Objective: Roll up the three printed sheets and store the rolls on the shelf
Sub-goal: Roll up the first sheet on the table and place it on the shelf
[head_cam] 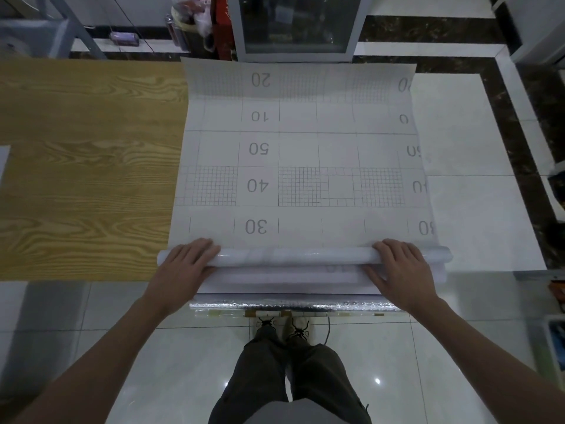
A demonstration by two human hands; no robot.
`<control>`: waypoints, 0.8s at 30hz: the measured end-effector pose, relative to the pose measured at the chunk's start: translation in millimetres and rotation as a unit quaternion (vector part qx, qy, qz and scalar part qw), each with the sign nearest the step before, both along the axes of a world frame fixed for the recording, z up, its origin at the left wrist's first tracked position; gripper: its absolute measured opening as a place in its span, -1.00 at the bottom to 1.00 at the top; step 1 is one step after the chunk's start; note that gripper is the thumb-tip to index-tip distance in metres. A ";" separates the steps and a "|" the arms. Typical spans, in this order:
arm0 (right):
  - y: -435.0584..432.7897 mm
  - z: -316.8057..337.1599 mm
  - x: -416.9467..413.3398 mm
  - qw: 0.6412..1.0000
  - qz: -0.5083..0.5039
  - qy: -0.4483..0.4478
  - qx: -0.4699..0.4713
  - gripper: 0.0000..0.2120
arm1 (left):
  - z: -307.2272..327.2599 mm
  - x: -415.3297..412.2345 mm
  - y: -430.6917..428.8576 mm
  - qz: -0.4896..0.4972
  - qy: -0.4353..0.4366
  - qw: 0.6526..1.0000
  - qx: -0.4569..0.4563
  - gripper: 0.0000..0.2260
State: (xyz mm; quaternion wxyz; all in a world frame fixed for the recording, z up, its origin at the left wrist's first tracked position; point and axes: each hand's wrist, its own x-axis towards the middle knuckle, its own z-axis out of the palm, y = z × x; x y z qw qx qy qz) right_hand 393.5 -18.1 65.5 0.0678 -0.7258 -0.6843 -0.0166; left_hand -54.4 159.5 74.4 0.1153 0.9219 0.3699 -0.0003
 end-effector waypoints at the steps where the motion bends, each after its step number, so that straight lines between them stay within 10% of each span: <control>1: -0.1 -0.4 -0.3 1.000 -0.003 0.001 0.000 -0.58 | 1.6 -0.3 1.1 0.004 0.006 1.000 -0.006 -0.49; 24: 6.2 0.2 3.7 1.000 0.010 -0.015 0.014 -0.54 | -3.8 7.2 12.9 -0.007 -0.019 0.996 0.087 -0.65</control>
